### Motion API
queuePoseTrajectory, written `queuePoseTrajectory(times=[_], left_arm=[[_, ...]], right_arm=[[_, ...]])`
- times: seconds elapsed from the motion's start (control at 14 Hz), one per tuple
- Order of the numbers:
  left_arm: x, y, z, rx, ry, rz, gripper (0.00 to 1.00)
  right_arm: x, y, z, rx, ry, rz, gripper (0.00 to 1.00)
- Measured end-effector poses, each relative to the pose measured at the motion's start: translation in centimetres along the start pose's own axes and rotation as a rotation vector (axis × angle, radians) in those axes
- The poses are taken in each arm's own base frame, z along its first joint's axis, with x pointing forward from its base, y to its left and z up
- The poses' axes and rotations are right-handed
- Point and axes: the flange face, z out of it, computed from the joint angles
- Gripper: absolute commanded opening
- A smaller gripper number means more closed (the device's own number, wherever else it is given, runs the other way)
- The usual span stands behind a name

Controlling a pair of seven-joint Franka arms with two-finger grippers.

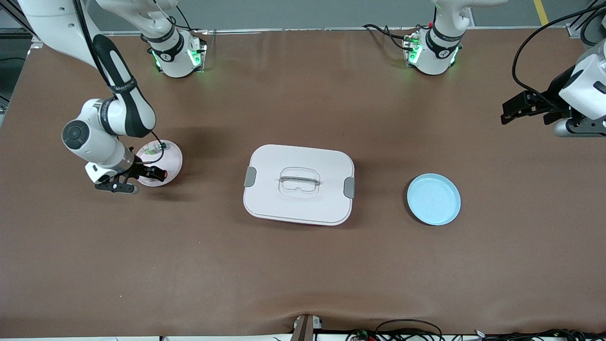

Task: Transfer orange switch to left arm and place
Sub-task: 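Lower the right gripper onto the orange switch on the white plate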

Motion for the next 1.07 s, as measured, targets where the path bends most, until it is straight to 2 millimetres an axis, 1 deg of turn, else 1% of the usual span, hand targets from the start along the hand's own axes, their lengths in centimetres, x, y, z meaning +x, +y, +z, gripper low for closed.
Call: queuePoseTrajectory(times=[0.07,0.21,1.07], left_arm=[[0.0,0.1,0.0,0.0,-0.001,0.001,1.0],[0.0,0.2,0.1,0.0,-0.002,0.003,1.0],[0.1,0.4,0.3,0.001,-0.005,0.007,1.0]], right_arm=[[-0.1,0.0,0.7,-0.002,-0.011,0.0,1.0],[-0.3,0.1,1.2,-0.004,-0.021,0.001,1.0],[-1.0,0.1,1.8,-0.007,-0.088,0.001,1.0]])
